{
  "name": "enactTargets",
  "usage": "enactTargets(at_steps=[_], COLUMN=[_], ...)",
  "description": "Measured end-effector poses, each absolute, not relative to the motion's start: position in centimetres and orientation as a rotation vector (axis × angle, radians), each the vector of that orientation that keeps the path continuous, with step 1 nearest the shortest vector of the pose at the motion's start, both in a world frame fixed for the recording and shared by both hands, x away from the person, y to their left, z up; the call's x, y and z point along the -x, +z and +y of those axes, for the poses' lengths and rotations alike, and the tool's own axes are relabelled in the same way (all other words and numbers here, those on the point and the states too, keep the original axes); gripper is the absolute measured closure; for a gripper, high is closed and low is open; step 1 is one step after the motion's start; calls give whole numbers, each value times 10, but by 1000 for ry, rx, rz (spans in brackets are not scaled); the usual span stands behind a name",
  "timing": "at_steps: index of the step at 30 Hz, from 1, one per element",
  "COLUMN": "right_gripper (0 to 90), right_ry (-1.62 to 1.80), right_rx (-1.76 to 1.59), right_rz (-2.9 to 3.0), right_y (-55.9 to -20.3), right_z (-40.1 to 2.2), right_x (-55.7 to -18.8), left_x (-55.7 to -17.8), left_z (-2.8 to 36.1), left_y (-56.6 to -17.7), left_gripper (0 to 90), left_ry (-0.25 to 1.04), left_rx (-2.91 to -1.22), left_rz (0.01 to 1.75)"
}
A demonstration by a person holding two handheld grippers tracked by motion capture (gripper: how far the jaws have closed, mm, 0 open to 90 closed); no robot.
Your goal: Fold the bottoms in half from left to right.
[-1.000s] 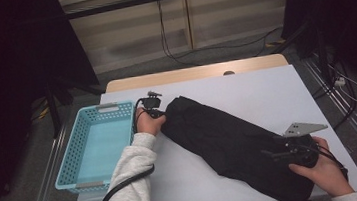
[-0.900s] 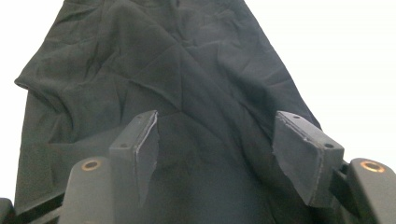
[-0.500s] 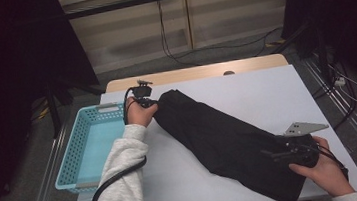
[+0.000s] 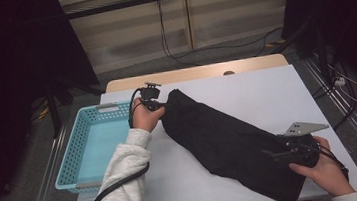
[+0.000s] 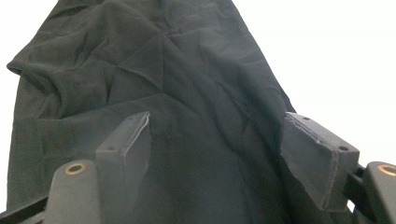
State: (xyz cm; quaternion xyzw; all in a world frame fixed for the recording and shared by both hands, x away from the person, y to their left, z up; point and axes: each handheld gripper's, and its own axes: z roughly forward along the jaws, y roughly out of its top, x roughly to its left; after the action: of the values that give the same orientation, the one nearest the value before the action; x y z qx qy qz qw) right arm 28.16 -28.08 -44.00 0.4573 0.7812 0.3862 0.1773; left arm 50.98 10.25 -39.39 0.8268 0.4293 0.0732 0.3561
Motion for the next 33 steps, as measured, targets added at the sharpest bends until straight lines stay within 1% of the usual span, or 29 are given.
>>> enactTargets(at_steps=[5, 14, 22, 33], right_gripper=[252, 255, 256, 255], right_ry=[1094, 1092, 1089, 1088], right_rx=[-1282, -1278, -1277, -1277], right_rz=[2213, 2218, 2221, 2221], right_y=[-439, -440, -440, -440], right_z=[-280, -279, -277, -277], right_x=[-281, -281, -281, -281], left_x=[-496, -475, -464, -455], left_z=[86, 67, 62, 57], left_y=[-392, -396, -403, -412], left_gripper=[848, 848, 846, 844], left_ry=[193, 176, 163, 92], left_rx=[-2157, -2176, -2177, -2167], left_rz=[1021, 931, 894, 883])
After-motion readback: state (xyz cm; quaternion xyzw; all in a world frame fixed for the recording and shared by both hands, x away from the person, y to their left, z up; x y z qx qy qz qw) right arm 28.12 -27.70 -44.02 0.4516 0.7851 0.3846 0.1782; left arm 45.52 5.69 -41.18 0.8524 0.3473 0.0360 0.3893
